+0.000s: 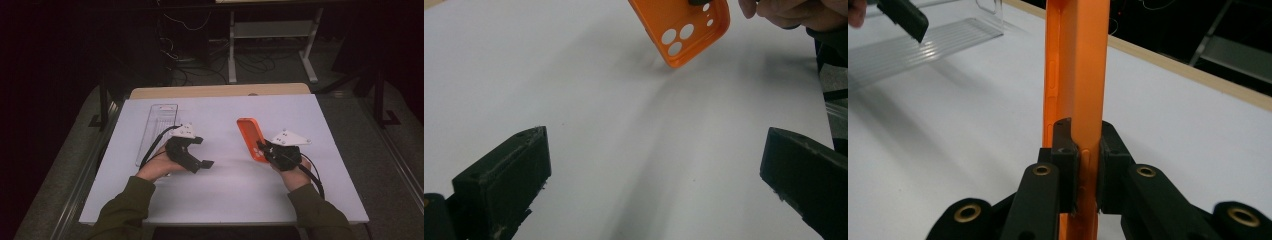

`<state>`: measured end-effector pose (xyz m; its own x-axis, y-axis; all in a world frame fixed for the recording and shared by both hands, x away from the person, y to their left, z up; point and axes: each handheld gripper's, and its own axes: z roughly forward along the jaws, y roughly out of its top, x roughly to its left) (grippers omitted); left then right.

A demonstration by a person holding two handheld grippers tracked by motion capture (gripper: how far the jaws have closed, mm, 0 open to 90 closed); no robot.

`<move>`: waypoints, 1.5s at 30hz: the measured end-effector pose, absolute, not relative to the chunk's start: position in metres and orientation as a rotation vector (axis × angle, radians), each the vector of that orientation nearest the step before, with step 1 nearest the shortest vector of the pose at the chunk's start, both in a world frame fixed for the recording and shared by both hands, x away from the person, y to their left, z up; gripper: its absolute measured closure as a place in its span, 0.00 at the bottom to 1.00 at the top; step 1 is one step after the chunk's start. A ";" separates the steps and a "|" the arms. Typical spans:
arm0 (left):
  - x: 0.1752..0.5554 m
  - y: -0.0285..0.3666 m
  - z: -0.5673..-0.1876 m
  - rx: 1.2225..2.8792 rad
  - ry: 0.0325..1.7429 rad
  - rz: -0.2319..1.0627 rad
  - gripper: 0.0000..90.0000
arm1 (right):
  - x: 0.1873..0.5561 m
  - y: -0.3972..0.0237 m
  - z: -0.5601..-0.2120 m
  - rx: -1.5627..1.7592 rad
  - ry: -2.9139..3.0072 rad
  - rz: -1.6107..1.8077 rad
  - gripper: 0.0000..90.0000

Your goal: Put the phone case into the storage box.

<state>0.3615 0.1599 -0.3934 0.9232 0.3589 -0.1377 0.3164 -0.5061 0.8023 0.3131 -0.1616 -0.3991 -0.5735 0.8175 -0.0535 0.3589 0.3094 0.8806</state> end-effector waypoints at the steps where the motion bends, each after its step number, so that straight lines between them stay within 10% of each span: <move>1: 0.361 0.160 -0.393 2.138 0.480 0.057 0.00 | 0.314 -0.163 -0.399 1.050 2.076 1.223 0.89; 45: 0.355 0.139 -0.374 2.058 0.549 0.098 0.00 | 0.310 -0.154 -0.402 1.091 2.042 1.261 0.89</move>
<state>0.3555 0.1386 -0.3737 0.8952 0.4198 -0.1500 0.3419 -0.4307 0.8353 0.3104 -0.1538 -0.4016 -0.5537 0.8327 -0.0038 0.3693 0.2497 0.8951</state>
